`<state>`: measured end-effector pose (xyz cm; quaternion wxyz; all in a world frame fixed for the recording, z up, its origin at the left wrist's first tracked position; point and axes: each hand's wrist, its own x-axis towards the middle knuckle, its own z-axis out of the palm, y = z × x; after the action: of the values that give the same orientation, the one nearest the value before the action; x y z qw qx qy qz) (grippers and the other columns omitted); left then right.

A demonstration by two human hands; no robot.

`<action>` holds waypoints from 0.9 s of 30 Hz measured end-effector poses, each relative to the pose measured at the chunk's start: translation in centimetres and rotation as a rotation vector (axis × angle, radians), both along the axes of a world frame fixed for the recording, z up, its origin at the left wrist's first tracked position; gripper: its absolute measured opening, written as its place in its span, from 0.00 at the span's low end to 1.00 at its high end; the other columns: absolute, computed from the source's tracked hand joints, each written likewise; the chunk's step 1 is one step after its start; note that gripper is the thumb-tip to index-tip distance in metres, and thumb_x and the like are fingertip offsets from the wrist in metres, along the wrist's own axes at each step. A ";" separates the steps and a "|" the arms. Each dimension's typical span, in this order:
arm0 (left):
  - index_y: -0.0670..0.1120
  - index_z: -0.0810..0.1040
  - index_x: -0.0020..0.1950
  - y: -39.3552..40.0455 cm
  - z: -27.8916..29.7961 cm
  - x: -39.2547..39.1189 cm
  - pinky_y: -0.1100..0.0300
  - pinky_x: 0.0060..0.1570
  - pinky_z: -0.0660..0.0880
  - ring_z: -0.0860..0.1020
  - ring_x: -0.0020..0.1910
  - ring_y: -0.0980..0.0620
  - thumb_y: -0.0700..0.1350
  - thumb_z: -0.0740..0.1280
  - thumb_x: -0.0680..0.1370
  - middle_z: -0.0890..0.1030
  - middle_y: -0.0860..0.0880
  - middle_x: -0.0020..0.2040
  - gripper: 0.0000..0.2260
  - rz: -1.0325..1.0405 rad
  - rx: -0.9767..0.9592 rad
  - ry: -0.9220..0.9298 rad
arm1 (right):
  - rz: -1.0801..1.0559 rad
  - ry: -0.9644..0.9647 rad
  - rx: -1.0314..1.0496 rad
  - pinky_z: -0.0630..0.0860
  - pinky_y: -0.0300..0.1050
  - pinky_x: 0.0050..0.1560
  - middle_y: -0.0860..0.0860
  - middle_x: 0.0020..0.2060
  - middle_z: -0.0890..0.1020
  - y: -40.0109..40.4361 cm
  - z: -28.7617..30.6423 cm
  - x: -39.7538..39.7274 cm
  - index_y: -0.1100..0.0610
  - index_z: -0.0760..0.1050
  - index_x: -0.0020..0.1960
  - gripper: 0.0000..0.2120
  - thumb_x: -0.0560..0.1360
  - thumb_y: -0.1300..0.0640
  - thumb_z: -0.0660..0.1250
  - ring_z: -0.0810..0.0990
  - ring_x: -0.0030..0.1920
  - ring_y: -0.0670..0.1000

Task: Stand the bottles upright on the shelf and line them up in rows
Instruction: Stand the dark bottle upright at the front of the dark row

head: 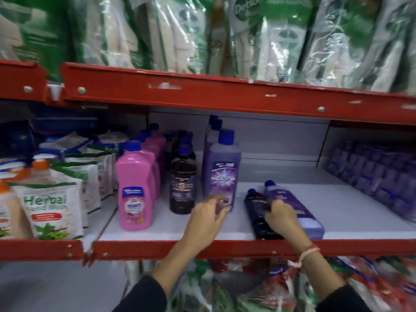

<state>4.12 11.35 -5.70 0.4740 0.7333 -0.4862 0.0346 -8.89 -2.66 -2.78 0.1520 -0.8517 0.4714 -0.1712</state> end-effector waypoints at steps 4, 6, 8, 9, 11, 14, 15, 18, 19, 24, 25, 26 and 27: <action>0.44 0.77 0.44 -6.0 0.4 -2.8 0.52 0.43 0.77 0.79 0.37 0.47 0.59 0.69 0.71 0.80 0.43 0.40 0.17 -0.115 0.354 0.397 | 0.053 0.067 0.015 0.74 0.51 0.57 0.65 0.61 0.79 -2.8 -0.5 -0.1 0.65 0.74 0.62 0.16 0.77 0.63 0.59 0.77 0.62 0.64; 0.44 0.76 0.37 -7.7 0.9 -3.7 0.55 0.36 0.74 0.76 0.32 0.52 0.58 0.73 0.68 0.78 0.46 0.36 0.18 -0.125 0.391 0.495 | 0.082 0.064 0.040 0.73 0.51 0.57 0.65 0.61 0.79 -4.1 -1.2 -0.2 0.64 0.75 0.63 0.15 0.79 0.60 0.58 0.77 0.62 0.64; 0.39 0.80 0.47 -8.6 1.2 -4.0 0.60 0.38 0.74 0.80 0.38 0.52 0.55 0.76 0.66 0.82 0.45 0.42 0.21 -0.118 0.392 0.590 | 0.111 0.057 0.100 0.72 0.51 0.58 0.64 0.62 0.78 -5.0 -1.7 -0.7 0.64 0.75 0.63 0.17 0.81 0.55 0.56 0.77 0.63 0.63; 0.38 0.79 0.52 -8.9 1.2 -3.9 0.59 0.41 0.76 0.81 0.41 0.50 0.54 0.78 0.65 0.83 0.44 0.46 0.25 -0.112 0.398 0.636 | 0.114 0.034 0.143 0.71 0.50 0.59 0.64 0.63 0.78 -5.4 -1.8 -1.1 0.63 0.75 0.63 0.18 0.82 0.52 0.56 0.76 0.63 0.63; 0.36 0.79 0.54 -9.2 1.1 -3.8 0.59 0.42 0.78 0.82 0.43 0.49 0.53 0.79 0.63 0.84 0.42 0.50 0.28 -0.107 0.391 0.684 | 0.114 -0.059 0.235 0.71 0.49 0.59 0.62 0.60 0.80 -6.0 -1.8 -1.7 0.62 0.78 0.60 0.20 0.81 0.49 0.59 0.78 0.61 0.61; 0.36 0.81 0.49 -9.2 0.8 -4.0 0.64 0.36 0.78 0.82 0.39 0.51 0.50 0.78 0.65 0.84 0.43 0.47 0.21 -0.123 0.329 0.708 | 0.157 -0.338 0.379 0.76 0.55 0.60 0.58 0.48 0.85 -6.3 -1.9 -2.2 0.62 0.83 0.51 0.21 0.70 0.44 0.73 0.83 0.51 0.59; 0.38 0.81 0.50 -9.1 0.9 -4.1 0.67 0.34 0.77 0.81 0.40 0.52 0.48 0.78 0.66 0.84 0.45 0.45 0.19 -0.132 0.304 0.701 | 0.158 -0.457 0.429 0.77 0.58 0.60 0.57 0.48 0.86 -6.9 -2.5 -2.3 0.62 0.82 0.52 0.30 0.61 0.40 0.78 0.84 0.50 0.58; 0.41 0.80 0.53 -8.0 1.2 -4.4 0.73 0.35 0.75 0.80 0.41 0.54 0.40 0.78 0.65 0.82 0.49 0.42 0.18 -0.157 0.157 0.630 | 0.219 -0.709 0.531 0.80 0.60 0.57 0.54 0.50 0.87 -7.3 -2.6 -2.5 0.59 0.81 0.56 0.44 0.46 0.39 0.82 0.85 0.51 0.56; 0.42 0.79 0.54 -7.4 1.4 -4.2 0.72 0.39 0.76 0.80 0.43 0.53 0.38 0.79 0.64 0.82 0.50 0.43 0.21 -0.158 0.112 0.585 | 0.228 -0.749 0.537 0.80 0.61 0.56 0.54 0.50 0.87 -6.1 -1.4 -2.8 0.58 0.80 0.57 0.40 0.48 0.45 0.83 0.85 0.51 0.56; 0.44 0.75 0.60 -3.1 1.6 -2.5 0.64 0.46 0.80 0.82 0.47 0.52 0.33 0.80 0.60 0.82 0.48 0.49 0.31 -0.161 -0.070 0.472 | 0.367 -0.857 0.479 0.84 0.56 0.48 0.51 0.48 0.84 -1.8 0.9 -2.1 0.55 0.74 0.64 0.34 0.61 0.64 0.81 0.85 0.49 0.53; 0.45 0.75 0.60 -2.0 1.5 -1.9 0.65 0.44 0.80 0.82 0.46 0.54 0.33 0.80 0.59 0.82 0.49 0.49 0.31 -0.144 -0.099 0.447 | 0.394 -0.854 0.425 0.84 0.52 0.48 0.49 0.48 0.84 -0.9 1.0 -1.5 0.53 0.74 0.64 0.34 0.60 0.61 0.82 0.85 0.49 0.50; 0.45 0.75 0.60 -1.0 1.5 -1.5 0.67 0.42 0.79 0.82 0.45 0.56 0.33 0.80 0.59 0.82 0.50 0.49 0.32 -0.127 -0.129 0.433 | 0.425 -0.843 0.367 0.83 0.45 0.48 0.47 0.48 0.83 0.0 1.0 -0.7 0.52 0.75 0.63 0.34 0.60 0.58 0.82 0.84 0.48 0.46; 0.45 0.75 0.60 -0.1 1.3 -1.0 0.68 0.41 0.79 0.82 0.44 0.57 0.32 0.79 0.59 0.82 0.51 0.48 0.32 -0.111 -0.158 0.435 | 0.457 -0.826 0.318 0.81 0.34 0.45 0.45 0.49 0.83 0.9 1.2 -0.1 0.52 0.75 0.63 0.34 0.60 0.57 0.82 0.82 0.47 0.41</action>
<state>3.10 11.25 -4.39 0.6246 0.6563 -0.4080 -0.1125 -8.95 -1.78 -1.61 0.4878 -0.7604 0.1934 -0.3827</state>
